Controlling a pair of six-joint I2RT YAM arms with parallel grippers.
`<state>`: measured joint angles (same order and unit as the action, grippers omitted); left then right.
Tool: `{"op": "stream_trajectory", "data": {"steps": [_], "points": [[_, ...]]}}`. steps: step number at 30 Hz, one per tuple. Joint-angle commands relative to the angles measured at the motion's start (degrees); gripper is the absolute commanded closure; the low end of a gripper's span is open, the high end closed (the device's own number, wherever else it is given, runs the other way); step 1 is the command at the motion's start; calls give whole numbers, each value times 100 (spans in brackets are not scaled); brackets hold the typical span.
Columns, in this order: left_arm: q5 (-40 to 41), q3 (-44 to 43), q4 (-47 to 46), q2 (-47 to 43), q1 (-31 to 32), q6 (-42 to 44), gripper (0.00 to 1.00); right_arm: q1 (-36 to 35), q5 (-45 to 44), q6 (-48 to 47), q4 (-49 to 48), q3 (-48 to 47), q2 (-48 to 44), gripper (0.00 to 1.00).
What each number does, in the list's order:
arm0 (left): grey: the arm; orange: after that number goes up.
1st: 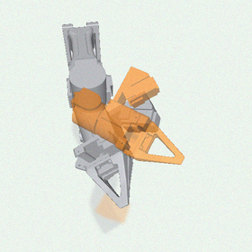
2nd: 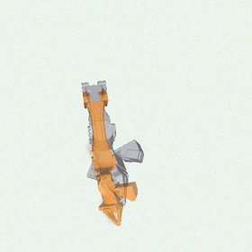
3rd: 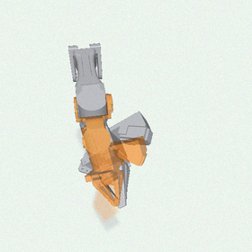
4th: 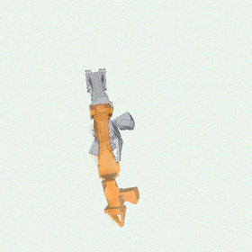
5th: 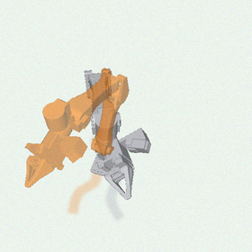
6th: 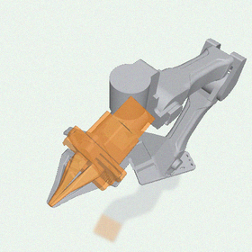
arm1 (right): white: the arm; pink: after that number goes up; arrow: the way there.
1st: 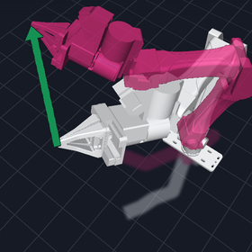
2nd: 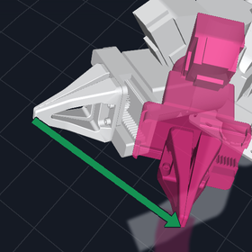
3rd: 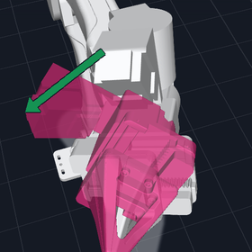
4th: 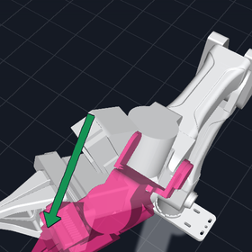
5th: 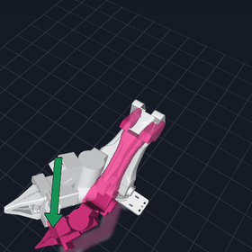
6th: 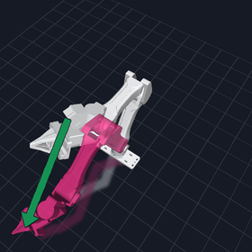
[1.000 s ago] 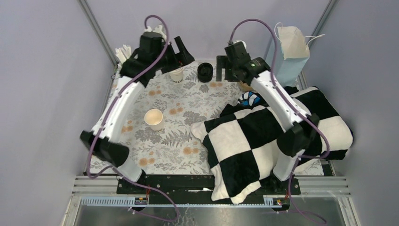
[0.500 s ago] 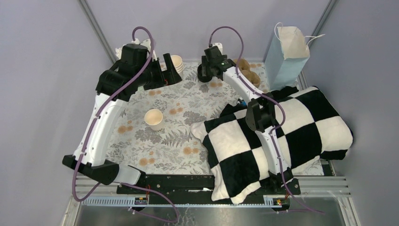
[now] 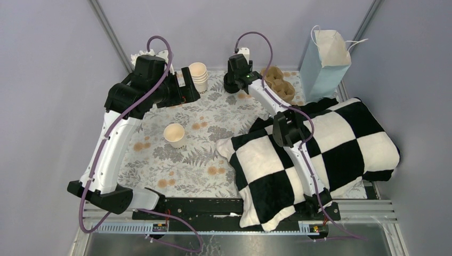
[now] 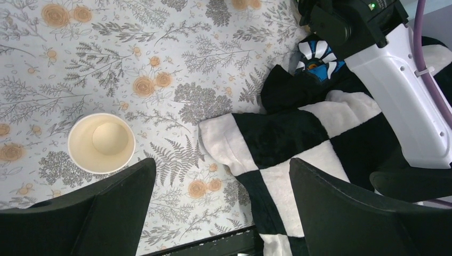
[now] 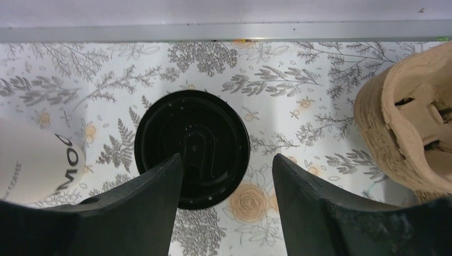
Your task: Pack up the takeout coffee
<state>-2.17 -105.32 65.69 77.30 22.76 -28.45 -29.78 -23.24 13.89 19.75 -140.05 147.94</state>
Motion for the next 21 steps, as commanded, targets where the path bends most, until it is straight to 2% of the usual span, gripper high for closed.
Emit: {"op": "stream_trajectory", "data": {"steps": [1, 3, 10, 17, 21], "points": [[173, 5, 23, -197, -18, -12, 1, 55, -244, 232, -490, -495, 311, 36], [164, -6, 63, -197, -26, -11, 1, 58, -200, 260, -625, -529, 367, 40], [112, -23, 92, -202, -18, -13, 1, 83, -372, 259, -566, -637, 538, 45], [72, -68, 119, -157, -20, 75, 1, 86, -349, 215, -562, -611, 610, 56], [51, -84, 111, -130, -18, 102, 1, 91, -407, 194, -542, -649, 671, 57]]}}
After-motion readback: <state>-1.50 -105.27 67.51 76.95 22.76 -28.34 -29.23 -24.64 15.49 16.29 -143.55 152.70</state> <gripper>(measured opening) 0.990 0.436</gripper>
